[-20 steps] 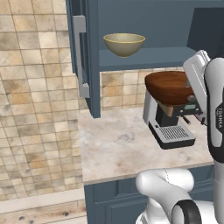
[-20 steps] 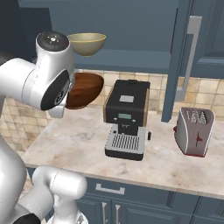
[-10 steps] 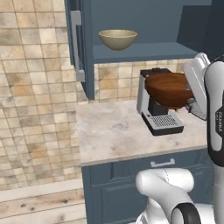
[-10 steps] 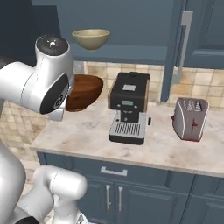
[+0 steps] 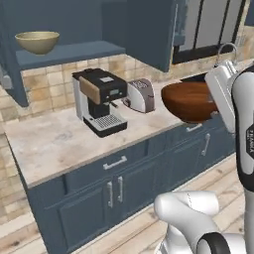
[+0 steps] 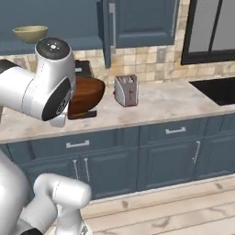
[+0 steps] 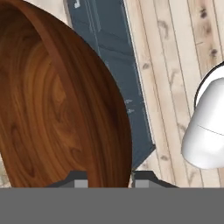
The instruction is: Pick up the bowls from the cabinet and place each bowl in front of a stool on the dining counter.
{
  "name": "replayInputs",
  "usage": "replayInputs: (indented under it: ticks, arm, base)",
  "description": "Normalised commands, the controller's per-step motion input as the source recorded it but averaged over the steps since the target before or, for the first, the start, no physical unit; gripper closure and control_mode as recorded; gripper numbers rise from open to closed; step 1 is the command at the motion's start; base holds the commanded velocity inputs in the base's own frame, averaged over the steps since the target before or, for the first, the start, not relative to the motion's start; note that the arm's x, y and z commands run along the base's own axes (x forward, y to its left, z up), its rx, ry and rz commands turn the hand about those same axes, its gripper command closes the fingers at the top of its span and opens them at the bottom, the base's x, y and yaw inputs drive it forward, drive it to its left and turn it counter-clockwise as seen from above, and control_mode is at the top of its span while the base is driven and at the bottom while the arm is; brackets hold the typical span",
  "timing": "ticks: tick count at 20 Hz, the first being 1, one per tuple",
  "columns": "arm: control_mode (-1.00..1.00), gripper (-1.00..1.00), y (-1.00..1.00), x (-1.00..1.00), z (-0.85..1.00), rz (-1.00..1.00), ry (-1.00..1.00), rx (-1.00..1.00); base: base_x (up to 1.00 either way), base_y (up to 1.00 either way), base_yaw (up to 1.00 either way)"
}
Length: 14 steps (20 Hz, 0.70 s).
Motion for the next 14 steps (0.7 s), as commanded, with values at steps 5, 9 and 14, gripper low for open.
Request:
replayInputs:
  ticks: [5,9,14]
  arm:
    - [1.0,1.0,0.0,0.0,0.0,0.0,0.0,0.0]
    - [1.0,1.0,0.0,0.0,0.0,0.0,0.0,0.0]
    - [1.0,1.0,0.0,0.0,0.0,0.0,0.0,0.0]
  base:
    - [-0.12,0.0,-1.0]
    - [0.0,0.0,-1.0]
    - [0.0,0.0,-1.0]
